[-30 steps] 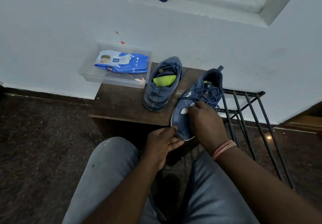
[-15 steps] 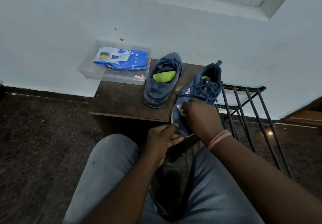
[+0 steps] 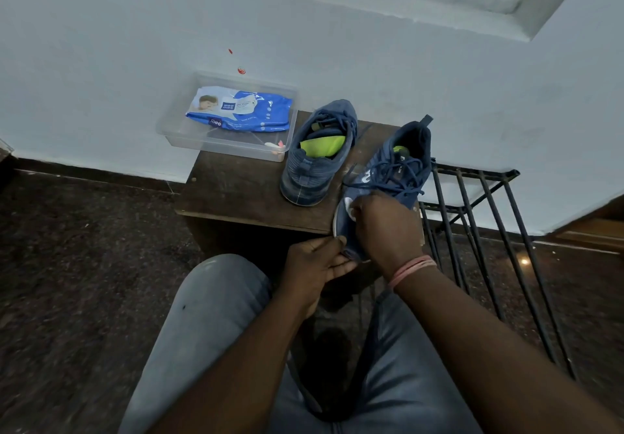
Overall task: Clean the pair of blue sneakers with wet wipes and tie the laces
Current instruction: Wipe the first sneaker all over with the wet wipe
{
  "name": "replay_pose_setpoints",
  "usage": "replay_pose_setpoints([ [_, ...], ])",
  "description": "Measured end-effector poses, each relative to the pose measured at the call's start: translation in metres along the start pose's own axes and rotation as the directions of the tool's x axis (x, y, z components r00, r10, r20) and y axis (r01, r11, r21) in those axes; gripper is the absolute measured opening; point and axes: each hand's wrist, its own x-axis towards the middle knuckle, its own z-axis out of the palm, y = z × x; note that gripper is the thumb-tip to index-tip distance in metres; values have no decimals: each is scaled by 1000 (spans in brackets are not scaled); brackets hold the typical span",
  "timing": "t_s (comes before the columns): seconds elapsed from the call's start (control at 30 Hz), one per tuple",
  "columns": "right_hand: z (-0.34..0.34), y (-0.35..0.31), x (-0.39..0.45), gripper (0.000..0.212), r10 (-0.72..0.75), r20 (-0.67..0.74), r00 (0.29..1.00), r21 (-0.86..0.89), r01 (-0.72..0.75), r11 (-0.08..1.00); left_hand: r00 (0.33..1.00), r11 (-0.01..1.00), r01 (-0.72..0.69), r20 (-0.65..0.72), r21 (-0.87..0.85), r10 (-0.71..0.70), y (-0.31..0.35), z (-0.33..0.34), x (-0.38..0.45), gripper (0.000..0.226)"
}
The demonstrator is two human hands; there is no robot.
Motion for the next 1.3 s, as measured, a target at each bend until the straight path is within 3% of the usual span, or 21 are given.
replay_pose_setpoints([
  [0.07,1,-7,-3,11,7,27,1000,56,-8,998,1000,1000,-10,17,-5,10,0,-2,0,17],
  [0.17,-8,-6,-16,18,-46,219,975,238,-8,971,999,999,-27,48,17,26,-1,-6,0,20],
  [0.23,-15,-1,-16,21,-106,272,956,244,38,969,997,999,-21,72,34,18,-1,-6,1,23],
  [0.47,7,-9,21,16,-154,135,979,172,130,976,1000,999,-3,23,47,2,-2,-4,5,22],
  [0.67,-7,-3,15,28,-286,306,908,182,239,954,1000,999,-7,-6,53,7,-1,-7,8,17],
  [0.73,-7,-1,7,29,-307,301,903,180,262,948,1000,999,-11,9,45,10,-1,-7,8,17],
  [0.87,0,0,26,14,-195,193,962,88,181,980,1000,998,-10,2,58,10,3,-2,4,15],
  [0.97,5,-3,31,14,-160,162,974,94,147,985,1000,998,-10,-11,62,11,4,-2,3,16],
  [1.07,-2,-4,8,23,-235,216,948,208,191,959,1000,998,-16,20,68,15,2,-7,4,16],
  [1.17,-16,1,-8,25,-207,237,949,285,135,949,999,998,-22,50,64,19,1,-7,5,17],
  [1.3,-7,3,-1,17,-112,175,978,88,98,991,1000,998,-12,27,56,10,4,-2,3,14],
])
